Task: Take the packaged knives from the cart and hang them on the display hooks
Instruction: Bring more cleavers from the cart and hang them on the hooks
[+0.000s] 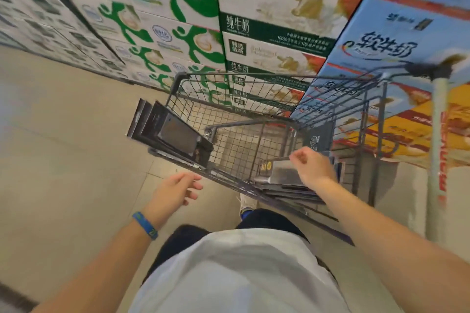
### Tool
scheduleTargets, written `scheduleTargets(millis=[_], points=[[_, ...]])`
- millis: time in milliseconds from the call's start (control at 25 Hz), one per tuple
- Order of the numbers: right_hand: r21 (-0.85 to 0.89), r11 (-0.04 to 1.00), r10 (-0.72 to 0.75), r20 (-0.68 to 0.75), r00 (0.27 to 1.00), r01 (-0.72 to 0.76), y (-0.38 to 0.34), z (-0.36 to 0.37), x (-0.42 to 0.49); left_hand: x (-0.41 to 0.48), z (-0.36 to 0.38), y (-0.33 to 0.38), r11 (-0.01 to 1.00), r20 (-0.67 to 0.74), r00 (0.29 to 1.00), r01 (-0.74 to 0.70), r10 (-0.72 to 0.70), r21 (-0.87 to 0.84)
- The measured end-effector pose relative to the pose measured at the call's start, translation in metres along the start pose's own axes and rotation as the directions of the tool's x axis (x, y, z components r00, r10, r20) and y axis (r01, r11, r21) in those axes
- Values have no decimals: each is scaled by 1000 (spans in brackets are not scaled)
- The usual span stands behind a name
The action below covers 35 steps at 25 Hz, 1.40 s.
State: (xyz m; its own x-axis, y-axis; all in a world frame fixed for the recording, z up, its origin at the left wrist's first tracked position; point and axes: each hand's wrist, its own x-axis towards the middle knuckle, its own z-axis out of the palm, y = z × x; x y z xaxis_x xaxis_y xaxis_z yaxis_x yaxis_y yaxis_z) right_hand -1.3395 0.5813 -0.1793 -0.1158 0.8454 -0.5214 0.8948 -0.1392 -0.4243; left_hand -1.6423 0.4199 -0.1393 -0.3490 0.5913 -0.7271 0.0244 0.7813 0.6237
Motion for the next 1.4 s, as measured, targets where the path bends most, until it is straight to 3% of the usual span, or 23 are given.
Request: scheduleTargets(millis=[80,160,280,400,600,720,800,1000,1400], points=[[-373,923,-135,-74,988,98,15,-7,23,6,6,16,1000,13,1000,2,-2,30],[-614,787,-80,4,997,65,26,-14,36,10,14,24,996,31,999,4,-7,84],[-765,642,79,136,988,54,34,-17,40,19,22,27,988,43,998,42,-49,150],[-796,602,41,117,992,69,32,-14,27,29,28,34,975,53,996,53,-66,214],[-732,667,2,184,983,136,17,0,-8,35,43,49,958,102,994,9,-39,286],[-543,836,76,261,962,81,10,-1,-12,41,51,67,941,154,988,-22,-32,338],[-449,894,141,256,956,-12,15,-8,-6,48,56,78,934,174,985,-44,-20,354],[-366,909,253,104,962,-199,21,-19,-10,61,61,91,924,248,969,-97,2,369],[-226,882,434,52,899,-413,3,-54,-20,88,43,117,930,256,967,-92,-2,356]])
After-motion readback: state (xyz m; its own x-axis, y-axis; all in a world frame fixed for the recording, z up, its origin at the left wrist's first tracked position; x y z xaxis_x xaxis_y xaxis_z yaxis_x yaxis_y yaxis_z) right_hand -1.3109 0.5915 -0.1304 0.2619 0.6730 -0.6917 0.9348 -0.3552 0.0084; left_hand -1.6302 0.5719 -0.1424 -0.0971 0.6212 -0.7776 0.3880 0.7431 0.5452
